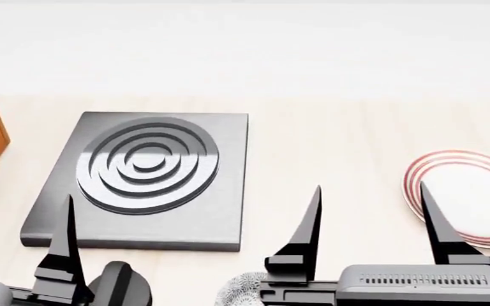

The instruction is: Pick the akita bowl next to the ramekin and place it on the plate.

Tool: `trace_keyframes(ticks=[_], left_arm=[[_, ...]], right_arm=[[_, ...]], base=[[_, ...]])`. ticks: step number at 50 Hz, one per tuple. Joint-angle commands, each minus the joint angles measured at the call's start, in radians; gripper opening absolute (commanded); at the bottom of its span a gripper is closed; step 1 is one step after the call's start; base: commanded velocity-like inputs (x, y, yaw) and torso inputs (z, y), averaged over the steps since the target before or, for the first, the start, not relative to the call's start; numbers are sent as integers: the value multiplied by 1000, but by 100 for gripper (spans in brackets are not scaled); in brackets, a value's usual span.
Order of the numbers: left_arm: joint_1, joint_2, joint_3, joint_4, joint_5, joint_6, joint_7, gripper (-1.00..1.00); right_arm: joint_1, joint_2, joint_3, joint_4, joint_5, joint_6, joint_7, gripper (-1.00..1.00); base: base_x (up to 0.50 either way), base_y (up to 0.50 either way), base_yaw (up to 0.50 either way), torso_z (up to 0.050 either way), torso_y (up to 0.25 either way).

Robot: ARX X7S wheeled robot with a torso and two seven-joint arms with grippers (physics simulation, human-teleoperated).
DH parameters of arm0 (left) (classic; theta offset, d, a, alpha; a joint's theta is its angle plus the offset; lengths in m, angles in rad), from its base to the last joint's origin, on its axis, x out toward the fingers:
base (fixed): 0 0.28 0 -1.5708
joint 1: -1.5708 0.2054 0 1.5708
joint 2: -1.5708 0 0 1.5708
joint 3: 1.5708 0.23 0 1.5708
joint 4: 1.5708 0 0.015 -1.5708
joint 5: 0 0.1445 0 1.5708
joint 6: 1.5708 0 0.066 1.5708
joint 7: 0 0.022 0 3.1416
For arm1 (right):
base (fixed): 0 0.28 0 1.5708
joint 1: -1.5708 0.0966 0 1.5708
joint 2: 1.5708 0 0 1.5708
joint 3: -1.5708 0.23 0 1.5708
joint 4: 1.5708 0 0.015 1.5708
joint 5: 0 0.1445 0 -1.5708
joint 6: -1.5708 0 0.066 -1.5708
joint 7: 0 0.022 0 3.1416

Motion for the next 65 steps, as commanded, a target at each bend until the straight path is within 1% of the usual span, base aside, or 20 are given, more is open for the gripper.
trace_keyframes(ticks=[1, 19, 65], left_arm=[[0, 15, -23, -1, 9, 0, 17, 100], [-3, 8, -25, -14, 5, 21, 2, 100], [-2, -12, -13, -17, -13, 24, -26, 100]], right_arm=[[-1, -15, 24, -4, -12, 4, -16, 100], [-4, -4, 10, 2, -8, -9, -6, 100], [1, 11, 4, 0, 18, -3, 14, 100]], base=[[238, 0, 0, 0, 0], [40, 0, 0, 0, -15], [0, 0, 0, -1, -203]])
